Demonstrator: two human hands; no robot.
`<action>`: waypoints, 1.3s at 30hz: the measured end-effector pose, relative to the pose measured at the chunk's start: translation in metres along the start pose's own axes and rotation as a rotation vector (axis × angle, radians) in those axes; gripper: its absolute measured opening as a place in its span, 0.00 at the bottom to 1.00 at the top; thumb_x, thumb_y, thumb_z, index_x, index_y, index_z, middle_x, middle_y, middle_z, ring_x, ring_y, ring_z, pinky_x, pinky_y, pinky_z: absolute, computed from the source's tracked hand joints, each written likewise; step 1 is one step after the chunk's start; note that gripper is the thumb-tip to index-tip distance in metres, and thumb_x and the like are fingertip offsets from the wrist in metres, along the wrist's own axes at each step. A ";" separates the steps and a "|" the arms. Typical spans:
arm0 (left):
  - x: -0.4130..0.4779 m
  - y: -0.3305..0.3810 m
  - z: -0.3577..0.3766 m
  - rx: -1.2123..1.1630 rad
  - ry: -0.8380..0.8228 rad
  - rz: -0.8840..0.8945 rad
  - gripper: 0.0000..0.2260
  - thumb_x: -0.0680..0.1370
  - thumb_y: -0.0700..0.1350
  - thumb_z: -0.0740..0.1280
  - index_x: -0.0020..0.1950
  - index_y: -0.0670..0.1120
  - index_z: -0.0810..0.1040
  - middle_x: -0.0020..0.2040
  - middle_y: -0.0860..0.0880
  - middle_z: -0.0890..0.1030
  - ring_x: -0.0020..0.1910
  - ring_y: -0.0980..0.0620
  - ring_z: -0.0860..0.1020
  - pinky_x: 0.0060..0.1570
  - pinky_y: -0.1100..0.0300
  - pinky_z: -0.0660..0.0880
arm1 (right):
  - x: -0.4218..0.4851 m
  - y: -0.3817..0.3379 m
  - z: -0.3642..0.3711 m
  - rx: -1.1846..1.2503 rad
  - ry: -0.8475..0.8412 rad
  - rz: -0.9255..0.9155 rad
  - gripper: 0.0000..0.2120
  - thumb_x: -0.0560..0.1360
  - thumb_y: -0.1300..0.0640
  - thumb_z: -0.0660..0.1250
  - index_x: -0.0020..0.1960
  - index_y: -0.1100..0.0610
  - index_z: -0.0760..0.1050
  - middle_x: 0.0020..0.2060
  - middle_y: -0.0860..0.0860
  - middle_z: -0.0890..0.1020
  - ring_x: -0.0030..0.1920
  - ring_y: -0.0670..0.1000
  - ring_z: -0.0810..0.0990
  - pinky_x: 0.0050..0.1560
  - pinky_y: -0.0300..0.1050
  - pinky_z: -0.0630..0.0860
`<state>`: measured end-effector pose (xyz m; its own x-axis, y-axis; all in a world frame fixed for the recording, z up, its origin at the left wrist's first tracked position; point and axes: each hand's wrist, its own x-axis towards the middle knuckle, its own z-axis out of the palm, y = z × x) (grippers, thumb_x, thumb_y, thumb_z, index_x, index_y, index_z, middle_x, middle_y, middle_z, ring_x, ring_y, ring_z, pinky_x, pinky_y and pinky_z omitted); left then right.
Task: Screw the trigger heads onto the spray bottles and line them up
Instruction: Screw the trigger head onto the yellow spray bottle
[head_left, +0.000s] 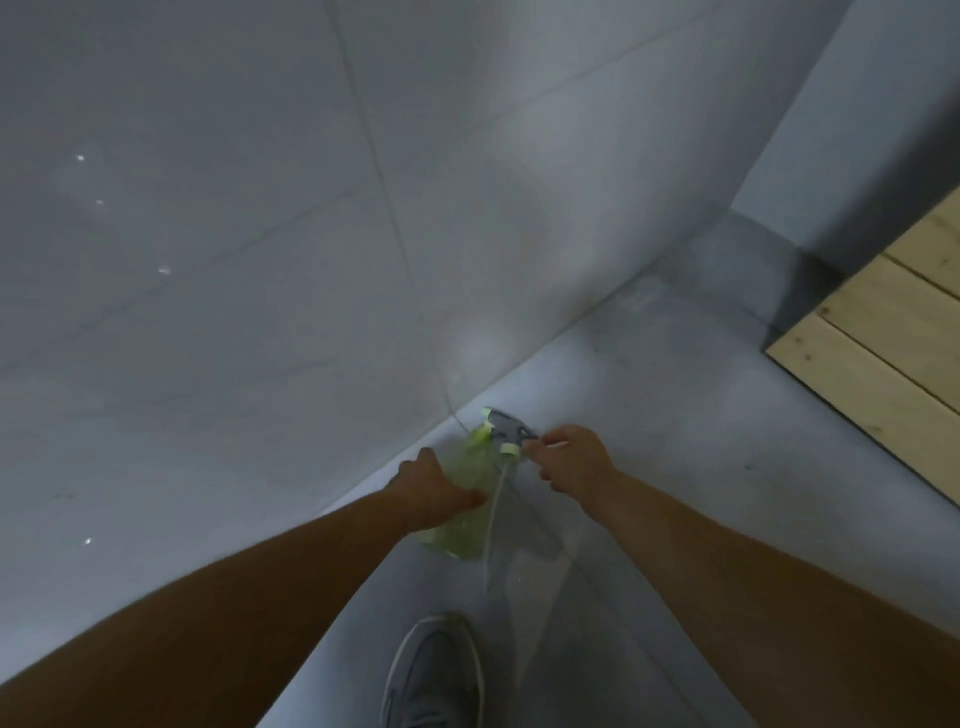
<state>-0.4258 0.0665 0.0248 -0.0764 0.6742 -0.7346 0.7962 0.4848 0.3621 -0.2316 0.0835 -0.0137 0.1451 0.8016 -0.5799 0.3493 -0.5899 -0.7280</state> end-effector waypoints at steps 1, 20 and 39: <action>0.008 -0.004 0.004 -0.040 -0.006 -0.012 0.47 0.71 0.61 0.76 0.81 0.42 0.57 0.77 0.40 0.67 0.74 0.42 0.70 0.69 0.50 0.73 | 0.009 0.003 0.007 0.006 0.008 0.009 0.17 0.65 0.49 0.75 0.32 0.62 0.75 0.30 0.56 0.74 0.31 0.53 0.74 0.34 0.49 0.71; 0.032 -0.027 0.014 -0.125 -0.099 0.027 0.36 0.70 0.64 0.76 0.71 0.46 0.72 0.65 0.46 0.78 0.60 0.47 0.79 0.60 0.52 0.78 | 0.050 -0.006 0.032 -0.167 0.029 0.032 0.14 0.61 0.54 0.78 0.35 0.55 0.74 0.35 0.56 0.79 0.40 0.58 0.83 0.44 0.61 0.83; -0.125 0.149 -0.061 -0.111 -0.154 0.563 0.30 0.66 0.60 0.79 0.64 0.52 0.75 0.54 0.47 0.82 0.48 0.49 0.82 0.47 0.58 0.78 | -0.136 -0.113 -0.223 0.323 0.231 -0.214 0.09 0.73 0.61 0.73 0.51 0.64 0.82 0.48 0.63 0.85 0.41 0.53 0.82 0.37 0.40 0.79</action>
<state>-0.3337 0.0887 0.2050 0.4339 0.7597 -0.4844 0.6212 0.1371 0.7716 -0.0846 0.0628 0.2293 0.3163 0.8880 -0.3338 0.0927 -0.3791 -0.9207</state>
